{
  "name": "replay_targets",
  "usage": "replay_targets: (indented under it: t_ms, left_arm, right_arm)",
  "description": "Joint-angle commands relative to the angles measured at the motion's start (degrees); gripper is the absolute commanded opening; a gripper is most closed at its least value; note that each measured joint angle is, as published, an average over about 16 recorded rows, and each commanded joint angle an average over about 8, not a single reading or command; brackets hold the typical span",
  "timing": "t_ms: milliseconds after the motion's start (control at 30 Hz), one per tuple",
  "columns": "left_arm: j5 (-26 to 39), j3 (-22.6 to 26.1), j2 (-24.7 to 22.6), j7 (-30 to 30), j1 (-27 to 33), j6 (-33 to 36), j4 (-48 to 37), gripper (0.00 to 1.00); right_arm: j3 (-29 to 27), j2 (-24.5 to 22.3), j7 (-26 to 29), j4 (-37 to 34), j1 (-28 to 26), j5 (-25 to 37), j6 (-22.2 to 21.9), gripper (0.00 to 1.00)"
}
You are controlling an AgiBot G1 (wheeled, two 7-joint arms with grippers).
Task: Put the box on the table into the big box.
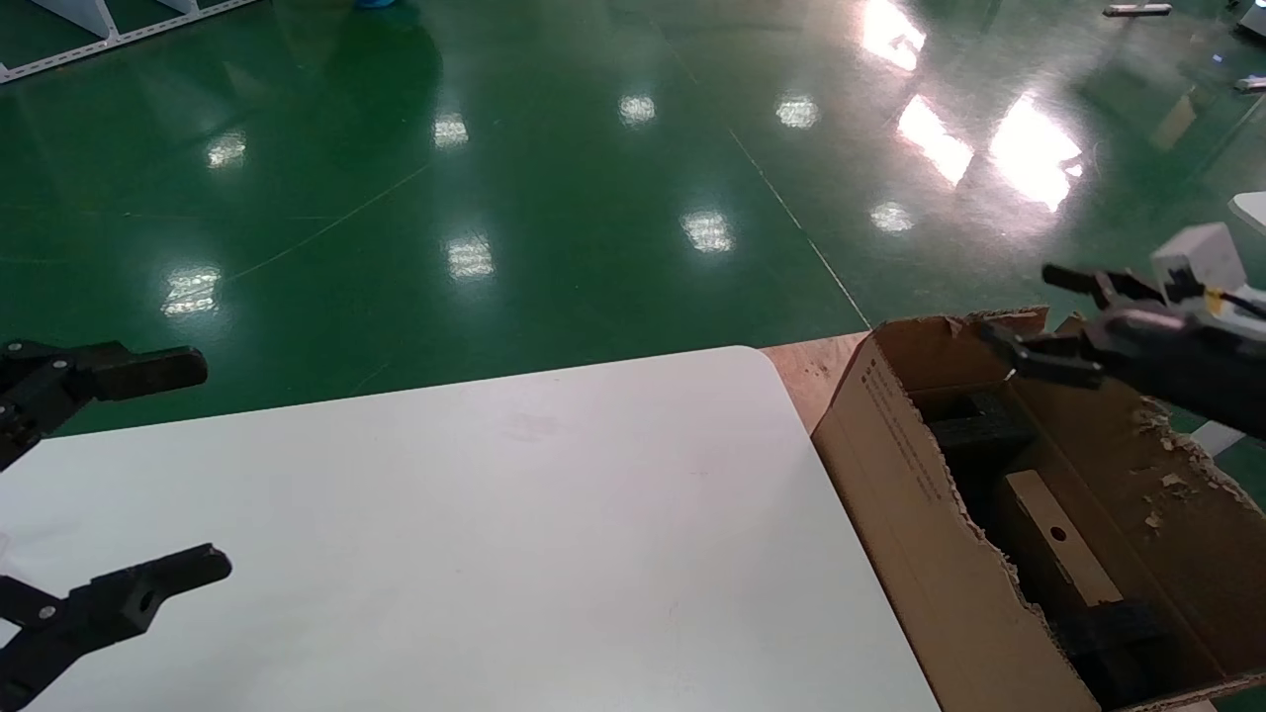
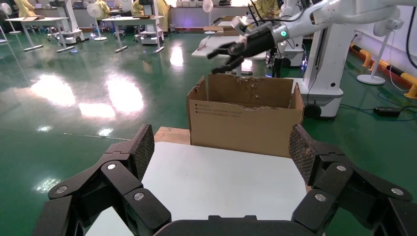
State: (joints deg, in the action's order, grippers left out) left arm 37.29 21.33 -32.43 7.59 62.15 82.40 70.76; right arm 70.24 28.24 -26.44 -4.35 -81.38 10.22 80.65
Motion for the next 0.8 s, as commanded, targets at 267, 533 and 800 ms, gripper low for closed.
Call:
replay_targets:
  t_ms: [267, 533, 800]
  left_arm:
    - [0.0, 0.0, 0.0, 0.0, 0.0, 0.0, 0.0, 1.0]
    - [0.0, 0.0, 0.0, 0.0, 0.0, 0.0, 0.0, 1.0]
    - [0.0, 0.0, 0.0, 0.0, 0.0, 0.0, 0.0, 1.0]
  right_arm:
    - [1.1, 1.3, -2.6, 2.3, -4.6, 0.9, 0.7, 1.0]
    - [0.5, 0.9, -1.7, 1.8, -3.1, 1.0, 0.4, 1.0]
    - [-4.2, 1.4, 1.6, 8.3, -1.1, 3.6, 0.8, 1.0]
